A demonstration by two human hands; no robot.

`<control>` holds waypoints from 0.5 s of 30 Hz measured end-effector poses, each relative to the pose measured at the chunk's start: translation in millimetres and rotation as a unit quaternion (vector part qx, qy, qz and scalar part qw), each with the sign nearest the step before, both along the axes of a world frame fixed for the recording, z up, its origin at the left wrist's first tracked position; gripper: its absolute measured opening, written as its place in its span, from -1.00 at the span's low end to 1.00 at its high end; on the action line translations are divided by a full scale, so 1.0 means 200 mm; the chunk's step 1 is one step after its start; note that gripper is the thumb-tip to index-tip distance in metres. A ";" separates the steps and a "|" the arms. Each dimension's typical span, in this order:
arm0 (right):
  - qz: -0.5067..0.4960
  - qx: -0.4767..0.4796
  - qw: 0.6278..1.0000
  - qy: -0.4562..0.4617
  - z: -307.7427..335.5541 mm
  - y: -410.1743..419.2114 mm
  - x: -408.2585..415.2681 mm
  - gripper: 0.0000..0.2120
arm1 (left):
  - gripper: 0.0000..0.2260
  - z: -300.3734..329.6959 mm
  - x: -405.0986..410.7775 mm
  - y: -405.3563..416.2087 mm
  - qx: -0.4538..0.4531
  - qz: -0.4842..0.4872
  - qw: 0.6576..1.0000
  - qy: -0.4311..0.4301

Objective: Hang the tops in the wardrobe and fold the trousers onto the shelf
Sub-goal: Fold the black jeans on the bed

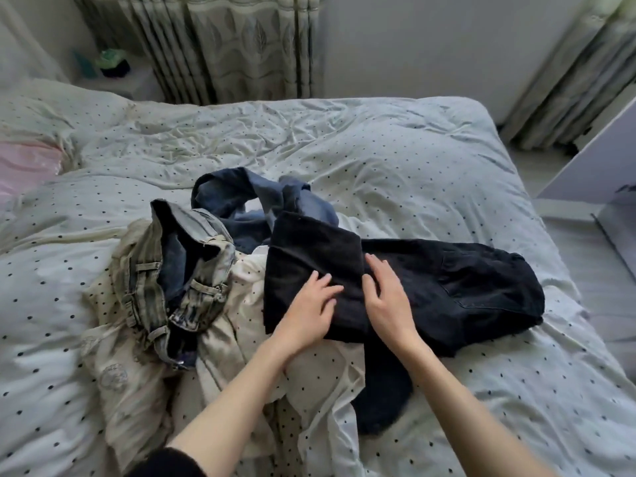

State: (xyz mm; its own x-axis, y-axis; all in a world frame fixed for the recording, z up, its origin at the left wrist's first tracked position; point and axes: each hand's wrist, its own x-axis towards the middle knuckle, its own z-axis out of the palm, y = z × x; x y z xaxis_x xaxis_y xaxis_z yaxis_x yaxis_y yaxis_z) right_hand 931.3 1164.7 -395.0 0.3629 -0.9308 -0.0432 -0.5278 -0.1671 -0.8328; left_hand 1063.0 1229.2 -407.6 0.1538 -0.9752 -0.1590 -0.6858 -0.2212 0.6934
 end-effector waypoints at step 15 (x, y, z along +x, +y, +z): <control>0.323 -0.083 0.911 0.244 -0.33 -0.18 -0.14 -0.46 | -0.50 0.08 0.09 -0.02 0.053 0.455 0.881 0.119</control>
State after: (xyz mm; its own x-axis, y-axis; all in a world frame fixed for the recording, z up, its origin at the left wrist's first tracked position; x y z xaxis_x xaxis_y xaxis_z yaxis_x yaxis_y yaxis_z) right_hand 902.5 1129.0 -460.5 0.8124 -0.5381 -0.2245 -0.5750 -0.6759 -0.4610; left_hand 1080.3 1225.6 -391.7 0.8148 -0.4425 -0.3746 -0.0290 -0.6765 0.7359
